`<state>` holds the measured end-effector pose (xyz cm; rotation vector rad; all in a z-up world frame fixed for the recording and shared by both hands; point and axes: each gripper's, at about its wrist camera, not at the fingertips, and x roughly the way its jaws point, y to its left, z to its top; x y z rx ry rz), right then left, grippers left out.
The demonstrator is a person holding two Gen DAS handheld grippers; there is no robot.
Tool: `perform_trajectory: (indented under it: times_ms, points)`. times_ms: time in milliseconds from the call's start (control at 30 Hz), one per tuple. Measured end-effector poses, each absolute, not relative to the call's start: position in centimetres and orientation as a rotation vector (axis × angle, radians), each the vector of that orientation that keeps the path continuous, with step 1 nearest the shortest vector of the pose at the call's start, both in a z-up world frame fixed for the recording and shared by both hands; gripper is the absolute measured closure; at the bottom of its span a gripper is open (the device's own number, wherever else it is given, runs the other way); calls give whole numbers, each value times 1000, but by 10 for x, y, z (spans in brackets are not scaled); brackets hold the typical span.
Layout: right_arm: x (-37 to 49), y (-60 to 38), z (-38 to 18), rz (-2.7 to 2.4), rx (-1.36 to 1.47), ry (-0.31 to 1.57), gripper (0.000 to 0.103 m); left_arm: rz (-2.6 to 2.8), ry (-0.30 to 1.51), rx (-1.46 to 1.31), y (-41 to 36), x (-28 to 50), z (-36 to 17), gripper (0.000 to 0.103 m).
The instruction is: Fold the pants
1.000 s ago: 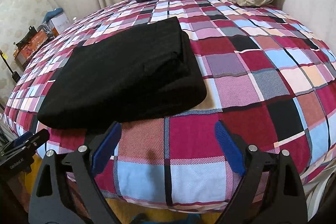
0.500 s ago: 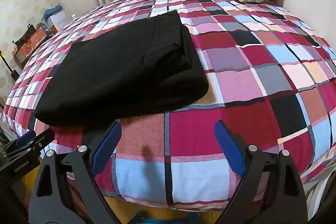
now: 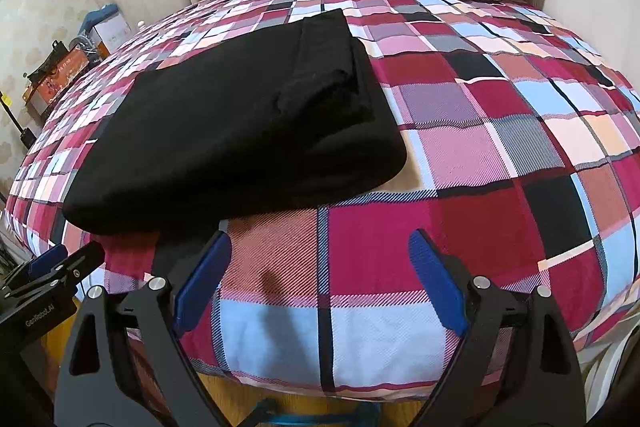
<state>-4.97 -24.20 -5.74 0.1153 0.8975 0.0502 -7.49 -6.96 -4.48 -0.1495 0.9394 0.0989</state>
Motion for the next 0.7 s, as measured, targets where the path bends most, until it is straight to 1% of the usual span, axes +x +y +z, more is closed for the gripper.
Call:
perform_trajectory:
  times_ms: [700]
  points:
    - [-52, -241, -61, 51, 109, 913, 13, 93, 933, -141, -71, -77, -43, 18]
